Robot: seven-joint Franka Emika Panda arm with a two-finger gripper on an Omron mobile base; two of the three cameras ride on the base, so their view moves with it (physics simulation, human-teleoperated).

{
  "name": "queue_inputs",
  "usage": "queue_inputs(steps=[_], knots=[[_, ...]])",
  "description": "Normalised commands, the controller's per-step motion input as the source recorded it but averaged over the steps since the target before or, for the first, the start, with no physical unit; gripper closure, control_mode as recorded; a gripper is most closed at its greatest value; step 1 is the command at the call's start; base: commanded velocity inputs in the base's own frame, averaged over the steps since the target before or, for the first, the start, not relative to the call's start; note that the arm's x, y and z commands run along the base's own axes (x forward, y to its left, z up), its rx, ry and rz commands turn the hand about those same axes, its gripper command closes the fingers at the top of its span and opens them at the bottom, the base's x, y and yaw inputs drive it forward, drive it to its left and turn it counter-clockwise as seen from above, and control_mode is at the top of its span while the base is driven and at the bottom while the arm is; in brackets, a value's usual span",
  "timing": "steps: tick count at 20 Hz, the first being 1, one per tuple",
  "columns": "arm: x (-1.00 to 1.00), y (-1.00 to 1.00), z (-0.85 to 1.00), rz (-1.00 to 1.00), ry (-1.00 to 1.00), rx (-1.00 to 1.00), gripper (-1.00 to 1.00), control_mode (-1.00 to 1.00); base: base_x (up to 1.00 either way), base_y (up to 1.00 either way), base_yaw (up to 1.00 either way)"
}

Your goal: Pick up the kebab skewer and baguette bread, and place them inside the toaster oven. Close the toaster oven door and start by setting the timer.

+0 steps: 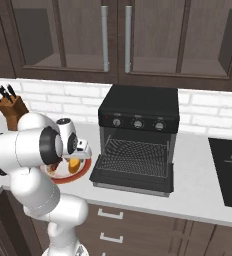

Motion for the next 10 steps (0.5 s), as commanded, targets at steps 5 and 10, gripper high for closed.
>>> queue_inputs(steps=[5,10], knots=[[0.00,0.00,0.00,0.00,0.00,0.00,1.00,-1.00,0.00,0.00,0.00],[0.00,0.00,0.05,0.00,0.00,0.00,1.00,-1.00,0.00,0.00,0.00]])
